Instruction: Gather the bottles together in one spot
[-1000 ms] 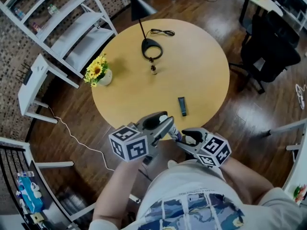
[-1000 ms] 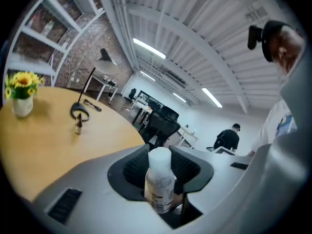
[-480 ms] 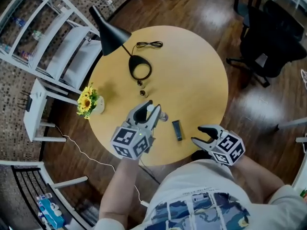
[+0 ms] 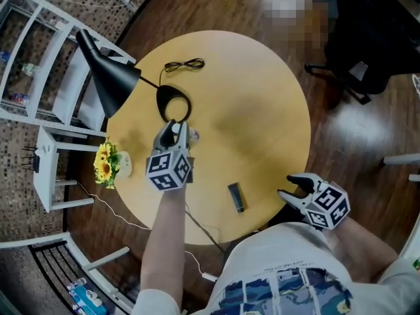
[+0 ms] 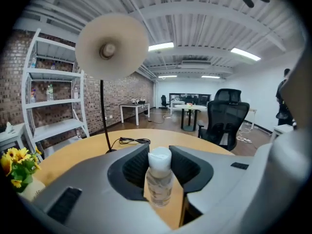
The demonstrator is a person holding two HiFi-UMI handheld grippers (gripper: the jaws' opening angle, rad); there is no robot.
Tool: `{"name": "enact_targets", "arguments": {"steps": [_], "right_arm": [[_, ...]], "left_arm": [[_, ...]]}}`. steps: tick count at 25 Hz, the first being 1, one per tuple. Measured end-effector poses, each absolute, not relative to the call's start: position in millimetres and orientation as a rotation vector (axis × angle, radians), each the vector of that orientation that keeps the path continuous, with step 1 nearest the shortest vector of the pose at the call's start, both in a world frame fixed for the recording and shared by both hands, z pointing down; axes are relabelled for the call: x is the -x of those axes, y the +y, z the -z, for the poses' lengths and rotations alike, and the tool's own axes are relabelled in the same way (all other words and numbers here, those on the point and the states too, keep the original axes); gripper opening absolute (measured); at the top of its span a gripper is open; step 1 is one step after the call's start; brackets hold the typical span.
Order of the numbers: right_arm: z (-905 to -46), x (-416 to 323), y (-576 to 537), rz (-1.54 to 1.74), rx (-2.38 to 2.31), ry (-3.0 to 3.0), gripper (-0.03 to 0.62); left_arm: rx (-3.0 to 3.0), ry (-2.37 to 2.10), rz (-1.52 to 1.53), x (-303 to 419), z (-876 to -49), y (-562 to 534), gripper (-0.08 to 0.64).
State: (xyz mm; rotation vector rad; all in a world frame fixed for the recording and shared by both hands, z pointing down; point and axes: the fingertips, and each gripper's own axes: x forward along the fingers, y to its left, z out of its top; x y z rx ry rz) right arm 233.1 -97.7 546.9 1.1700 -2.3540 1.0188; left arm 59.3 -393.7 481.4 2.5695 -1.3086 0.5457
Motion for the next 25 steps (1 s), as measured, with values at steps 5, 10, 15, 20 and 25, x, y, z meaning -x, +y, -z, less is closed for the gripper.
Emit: {"name": "enact_targets", "arguments": {"steps": [5,10,15,20,25], "right_arm": [[-564,-255,-110,-1.086,-1.204,-2.312,0.222],[-576,-260,-108,-1.129,-1.224,-2.259,0.222],[-581,-262,-106,-1.148,-1.228,-2.233,0.222],[-580,-260,-112,-1.126,-1.217,-2.235,0.222],[-578,-248,-115,-1.098,-1.205,-2.247,0.222]], "left_arm": [[-2.486,-1.417,-0.590,-60,-524,-441,0.124],[-2.484,-1.476,-0.646,-60,-550,-464,0.124],[-2.488,-1.496,-0.667,-60,-563,-464,0.126],[-2.528,-1.437,-0.720,-66,-564,-460,0.129],[-2.581,-1.387,-0.755,-64,-560,-457,0.233]]}}
